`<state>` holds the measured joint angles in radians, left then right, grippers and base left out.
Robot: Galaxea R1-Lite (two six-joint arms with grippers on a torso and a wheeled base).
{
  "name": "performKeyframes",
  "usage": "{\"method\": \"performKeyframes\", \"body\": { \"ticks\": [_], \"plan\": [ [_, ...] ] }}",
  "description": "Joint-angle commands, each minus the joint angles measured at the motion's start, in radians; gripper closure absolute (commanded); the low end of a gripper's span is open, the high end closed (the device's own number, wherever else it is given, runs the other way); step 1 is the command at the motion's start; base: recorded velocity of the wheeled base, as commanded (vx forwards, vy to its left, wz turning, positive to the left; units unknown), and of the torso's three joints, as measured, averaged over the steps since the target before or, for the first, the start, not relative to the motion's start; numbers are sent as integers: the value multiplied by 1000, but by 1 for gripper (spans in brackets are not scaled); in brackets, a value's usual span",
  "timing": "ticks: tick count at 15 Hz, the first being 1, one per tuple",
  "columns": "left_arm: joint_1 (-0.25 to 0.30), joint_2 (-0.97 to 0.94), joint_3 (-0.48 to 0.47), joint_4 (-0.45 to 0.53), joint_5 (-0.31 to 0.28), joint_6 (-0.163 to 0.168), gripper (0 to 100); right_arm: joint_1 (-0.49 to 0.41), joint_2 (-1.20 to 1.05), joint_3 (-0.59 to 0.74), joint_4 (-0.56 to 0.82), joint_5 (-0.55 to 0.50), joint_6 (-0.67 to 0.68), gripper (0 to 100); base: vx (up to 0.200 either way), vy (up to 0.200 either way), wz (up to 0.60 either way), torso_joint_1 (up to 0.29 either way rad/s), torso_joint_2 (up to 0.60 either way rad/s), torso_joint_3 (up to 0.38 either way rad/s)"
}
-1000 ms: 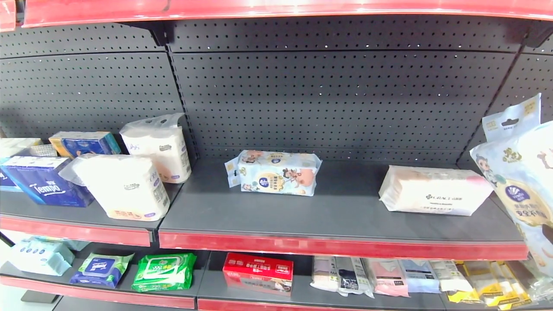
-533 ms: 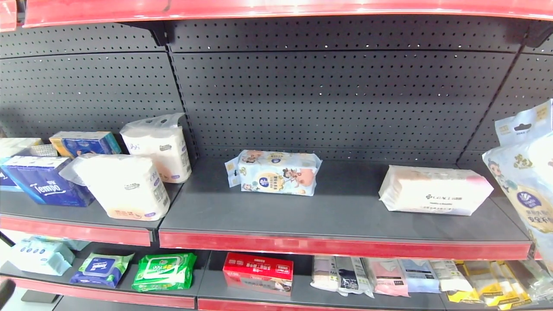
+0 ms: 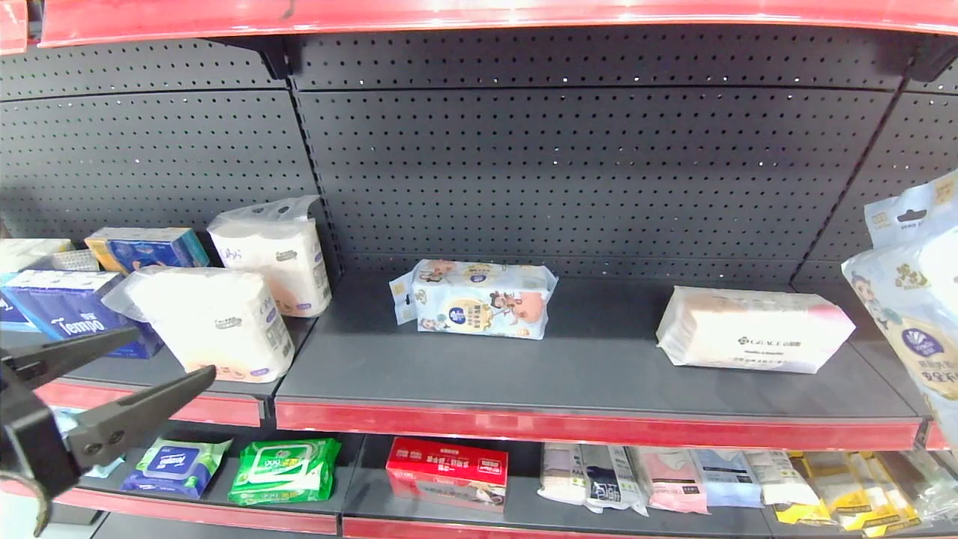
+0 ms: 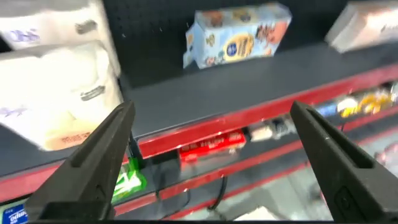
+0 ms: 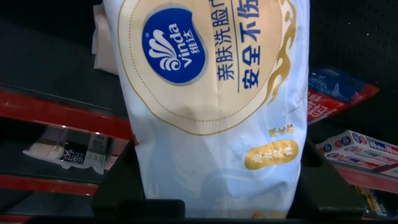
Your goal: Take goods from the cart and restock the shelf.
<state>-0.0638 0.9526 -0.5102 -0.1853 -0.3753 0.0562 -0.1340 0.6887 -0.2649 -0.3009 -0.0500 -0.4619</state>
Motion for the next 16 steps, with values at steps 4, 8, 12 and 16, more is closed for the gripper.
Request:
{"method": "performKeyframes", "body": {
  "ticks": [4,8,12,16],
  "plan": [
    [-1,279,-8,-115,-71,74,0,2,5,32,0,1,11,100,0,0,0,0,0,0],
    [-4,434,-40,-226,-108,76,0,-2,2,56,0,-4,11,100,0,0,0,0,0,0],
    [-4,589,-60,-356,-163,125,0,-4,-6,79,0,-11,9,100,0,0,0,0,0,0],
    [-16,732,-106,-467,-218,149,0,-12,-8,99,-1,-14,26,100,0,0,0,0,0,0]
  ]
}}
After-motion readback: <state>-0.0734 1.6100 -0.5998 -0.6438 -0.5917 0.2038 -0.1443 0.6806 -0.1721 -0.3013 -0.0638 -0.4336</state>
